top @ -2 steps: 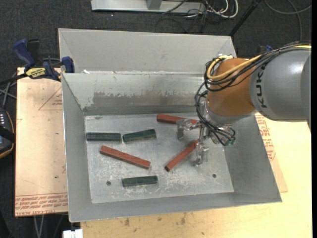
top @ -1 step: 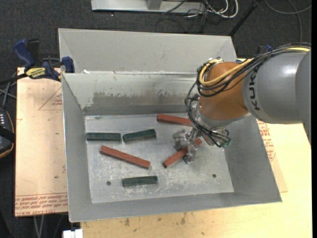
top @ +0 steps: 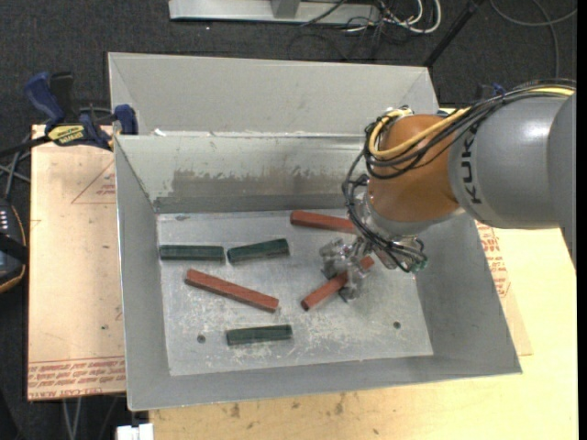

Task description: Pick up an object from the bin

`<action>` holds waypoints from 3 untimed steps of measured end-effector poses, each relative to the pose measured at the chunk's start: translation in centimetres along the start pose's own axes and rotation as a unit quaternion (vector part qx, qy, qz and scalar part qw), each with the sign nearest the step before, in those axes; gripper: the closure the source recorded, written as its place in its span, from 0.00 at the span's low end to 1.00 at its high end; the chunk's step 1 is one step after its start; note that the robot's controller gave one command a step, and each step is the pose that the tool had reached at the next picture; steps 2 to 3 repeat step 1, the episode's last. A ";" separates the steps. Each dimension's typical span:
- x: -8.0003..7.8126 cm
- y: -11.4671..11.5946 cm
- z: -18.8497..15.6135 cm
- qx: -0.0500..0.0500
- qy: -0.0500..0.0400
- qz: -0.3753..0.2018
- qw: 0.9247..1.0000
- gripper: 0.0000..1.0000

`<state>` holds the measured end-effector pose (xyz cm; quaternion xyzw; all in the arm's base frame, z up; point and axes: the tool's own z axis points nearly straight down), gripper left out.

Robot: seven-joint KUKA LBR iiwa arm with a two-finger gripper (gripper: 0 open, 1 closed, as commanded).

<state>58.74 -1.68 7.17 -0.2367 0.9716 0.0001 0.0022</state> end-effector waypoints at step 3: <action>-1.6 0.9 -18.4 0.002 -0.004 0.011 1.000 1.00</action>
Offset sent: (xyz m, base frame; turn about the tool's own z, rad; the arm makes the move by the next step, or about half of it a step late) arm 0.0000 0.0000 0.0000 0.0000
